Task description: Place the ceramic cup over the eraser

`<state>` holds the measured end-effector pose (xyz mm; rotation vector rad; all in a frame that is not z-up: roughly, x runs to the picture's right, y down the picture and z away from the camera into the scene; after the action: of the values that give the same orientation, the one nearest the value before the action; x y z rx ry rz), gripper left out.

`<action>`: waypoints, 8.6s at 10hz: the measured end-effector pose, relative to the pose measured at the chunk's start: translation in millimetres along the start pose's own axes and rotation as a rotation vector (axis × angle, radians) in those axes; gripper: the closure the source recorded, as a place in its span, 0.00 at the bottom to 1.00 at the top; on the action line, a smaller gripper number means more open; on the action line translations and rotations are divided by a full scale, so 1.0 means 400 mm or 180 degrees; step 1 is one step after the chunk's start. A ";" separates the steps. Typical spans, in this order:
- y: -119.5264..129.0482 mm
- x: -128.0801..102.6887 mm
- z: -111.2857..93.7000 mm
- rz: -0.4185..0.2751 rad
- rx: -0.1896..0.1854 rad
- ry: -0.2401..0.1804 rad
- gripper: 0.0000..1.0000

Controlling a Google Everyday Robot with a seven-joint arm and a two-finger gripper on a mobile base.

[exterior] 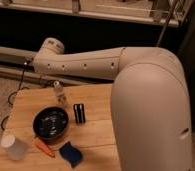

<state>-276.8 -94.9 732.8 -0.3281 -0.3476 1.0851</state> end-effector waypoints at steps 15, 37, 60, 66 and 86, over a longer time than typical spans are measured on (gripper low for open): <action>0.000 0.001 0.000 0.0000 -0.0001 0.0002 0.67; 0.480 0.262 -0.072 -0.1552 -0.1058 0.1686 0.67; 0.738 0.598 0.109 -0.1663 -0.0661 0.2196 0.21; 0.755 0.621 0.206 -0.1492 -0.0891 0.1781 0.80; 0.002 0.398 -0.187 -0.0481 -0.0085 0.1371 1.00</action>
<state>-177.9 41.9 683.2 -0.5388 -0.0017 0.8355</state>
